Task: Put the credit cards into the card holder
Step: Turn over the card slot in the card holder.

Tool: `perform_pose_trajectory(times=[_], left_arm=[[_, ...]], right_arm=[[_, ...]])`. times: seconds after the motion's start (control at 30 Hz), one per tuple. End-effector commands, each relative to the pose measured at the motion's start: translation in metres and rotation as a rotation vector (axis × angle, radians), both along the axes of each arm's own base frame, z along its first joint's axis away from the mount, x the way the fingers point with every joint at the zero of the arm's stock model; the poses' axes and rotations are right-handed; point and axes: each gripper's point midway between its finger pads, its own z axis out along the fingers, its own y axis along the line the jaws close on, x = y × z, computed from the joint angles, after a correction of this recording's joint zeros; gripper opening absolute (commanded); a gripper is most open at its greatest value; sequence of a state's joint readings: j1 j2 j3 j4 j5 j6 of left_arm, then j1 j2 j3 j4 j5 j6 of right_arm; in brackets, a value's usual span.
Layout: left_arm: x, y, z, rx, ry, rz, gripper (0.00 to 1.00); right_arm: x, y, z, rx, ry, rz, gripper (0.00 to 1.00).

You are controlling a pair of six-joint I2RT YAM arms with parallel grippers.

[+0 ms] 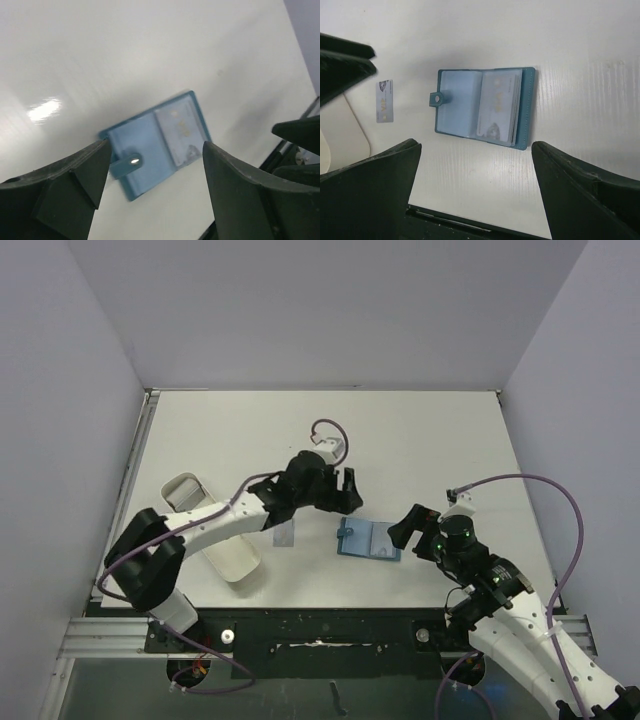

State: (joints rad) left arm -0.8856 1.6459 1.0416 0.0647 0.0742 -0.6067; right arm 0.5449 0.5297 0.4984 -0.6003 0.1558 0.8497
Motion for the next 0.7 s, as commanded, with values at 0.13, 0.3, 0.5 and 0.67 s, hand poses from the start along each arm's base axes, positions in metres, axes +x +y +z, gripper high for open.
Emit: perform_pose_trajectory(times=[0.13,0.3,0.5,0.67], left_arm=[[0.054,0.159,0.055,0.376,-0.152,0.162,0.75],[0.066,0.256,0.081,0.572,-0.225,0.296,0.70],[0.058,0.324,0.079,0.804,-0.313,0.308,0.79],[0.061,0.365,0.058,0.885,-0.287,0.330,0.70]], right_arm=[[0.007,0.013,0.034,0.057,-0.106,0.055,0.97],[0.007,0.014,0.032,0.048,-0.108,0.072,0.98],[0.010,0.025,0.031,0.046,-0.094,0.124,0.98],[0.010,0.027,0.031,0.035,-0.087,0.139,0.98]])
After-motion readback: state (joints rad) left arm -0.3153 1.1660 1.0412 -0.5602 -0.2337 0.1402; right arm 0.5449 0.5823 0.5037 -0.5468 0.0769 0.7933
